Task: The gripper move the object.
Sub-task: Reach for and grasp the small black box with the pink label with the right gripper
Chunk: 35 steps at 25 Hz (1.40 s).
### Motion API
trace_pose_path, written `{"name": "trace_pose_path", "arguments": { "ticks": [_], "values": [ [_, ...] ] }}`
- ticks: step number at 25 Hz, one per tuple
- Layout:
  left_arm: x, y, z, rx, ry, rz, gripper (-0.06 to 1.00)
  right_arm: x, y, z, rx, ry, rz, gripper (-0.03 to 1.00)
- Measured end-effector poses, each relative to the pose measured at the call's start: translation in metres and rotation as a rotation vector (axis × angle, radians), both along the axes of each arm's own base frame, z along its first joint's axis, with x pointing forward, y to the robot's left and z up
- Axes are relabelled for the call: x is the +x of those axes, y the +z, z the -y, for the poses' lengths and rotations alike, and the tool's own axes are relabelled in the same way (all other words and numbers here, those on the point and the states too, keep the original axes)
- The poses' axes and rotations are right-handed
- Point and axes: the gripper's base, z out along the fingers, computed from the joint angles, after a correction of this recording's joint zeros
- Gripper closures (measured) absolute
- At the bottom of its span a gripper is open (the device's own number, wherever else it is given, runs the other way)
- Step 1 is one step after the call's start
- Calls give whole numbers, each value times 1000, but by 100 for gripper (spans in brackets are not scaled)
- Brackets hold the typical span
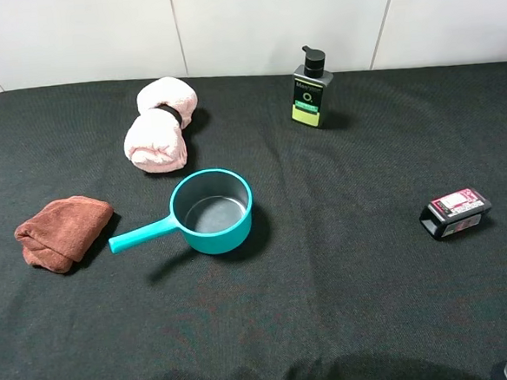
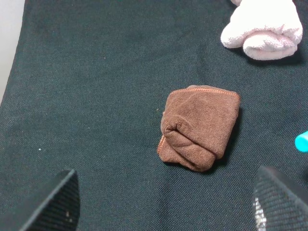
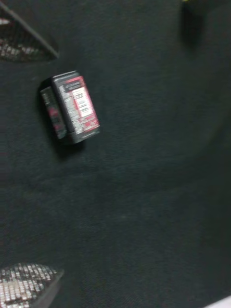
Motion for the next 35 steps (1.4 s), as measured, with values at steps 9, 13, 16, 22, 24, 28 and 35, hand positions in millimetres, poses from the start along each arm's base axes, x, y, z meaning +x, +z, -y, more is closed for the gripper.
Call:
{"name": "trace_pose_path", "arguments": {
  "ticks": [9,13,16,22,24,28,35],
  "values": [
    [0,0,0,0,0,0,18,41,13,1,-81,82,-109,34],
    [0,0,0,0,0,0,18,57,14,1,-109,117,-168,34],
    [0,0,0,0,0,0,18,69,12,1,-124,139,-213,34],
    [0,0,0,0,0,0,18,86,9,1,-138,165,-276,34],
    [0,0,0,0,0,0,18,91,7,1,-150,183,-300,34],
    [0,0,0,0,0,0,18,99,2,2,-169,213,-342,35],
    [0,0,0,0,0,0,18,114,3,2,-207,261,-347,35]
  ]
}}
